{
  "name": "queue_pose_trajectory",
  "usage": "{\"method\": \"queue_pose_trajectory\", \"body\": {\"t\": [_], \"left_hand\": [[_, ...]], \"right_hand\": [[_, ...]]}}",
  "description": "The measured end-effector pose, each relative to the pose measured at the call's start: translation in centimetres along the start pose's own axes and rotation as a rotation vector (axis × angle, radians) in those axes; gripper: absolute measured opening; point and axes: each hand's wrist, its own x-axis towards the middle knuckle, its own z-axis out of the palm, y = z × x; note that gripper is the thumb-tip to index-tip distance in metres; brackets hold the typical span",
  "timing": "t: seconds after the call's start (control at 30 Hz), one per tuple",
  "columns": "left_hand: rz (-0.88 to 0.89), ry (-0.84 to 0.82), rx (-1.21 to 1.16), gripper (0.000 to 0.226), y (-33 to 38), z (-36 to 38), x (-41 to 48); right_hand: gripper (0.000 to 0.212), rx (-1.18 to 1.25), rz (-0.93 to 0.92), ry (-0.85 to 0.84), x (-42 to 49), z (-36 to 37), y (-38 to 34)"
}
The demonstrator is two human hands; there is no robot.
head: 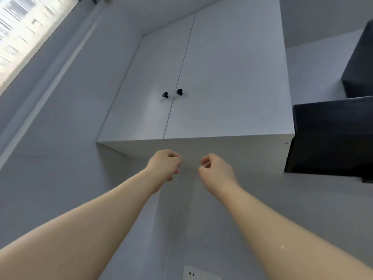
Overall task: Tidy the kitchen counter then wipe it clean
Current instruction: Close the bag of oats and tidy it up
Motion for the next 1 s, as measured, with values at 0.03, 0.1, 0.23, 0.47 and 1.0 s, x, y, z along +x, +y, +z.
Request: {"method": "queue_pose_trajectory", "body": {"t": [0.03,0.1,0.23,0.47,1.0], "left_hand": [[-0.008,0.002,-0.010,0.020,-0.1,0.2,0.2],[-0.020,0.005,-0.022,0.026,-0.1,0.5,0.5],[-0.032,0.022,-0.137,0.019,0.5,0.3,2.1],[-0.259,-0.095,-0.709,0.034,0.4,0.6,6.5],[-0.312,-0.123,-1.172,0.075,3.5,1.5,13.8]], "right_hand": [[0.026,-0.023,-0.006,-0.005,0.1,-0.1,0.1],[0.028,-0.087,-0.025,-0.028,0.5,-0.1,0.2],[0.031,-0.220,-0.123,0.027,2.7,-0.8,-0.5],[0.029,-0.334,-0.187,0.117,6.7,-0.3,-1.0],[0.061,-1.036,-0.272,0.091,11.3,0.3,1.5]]}}
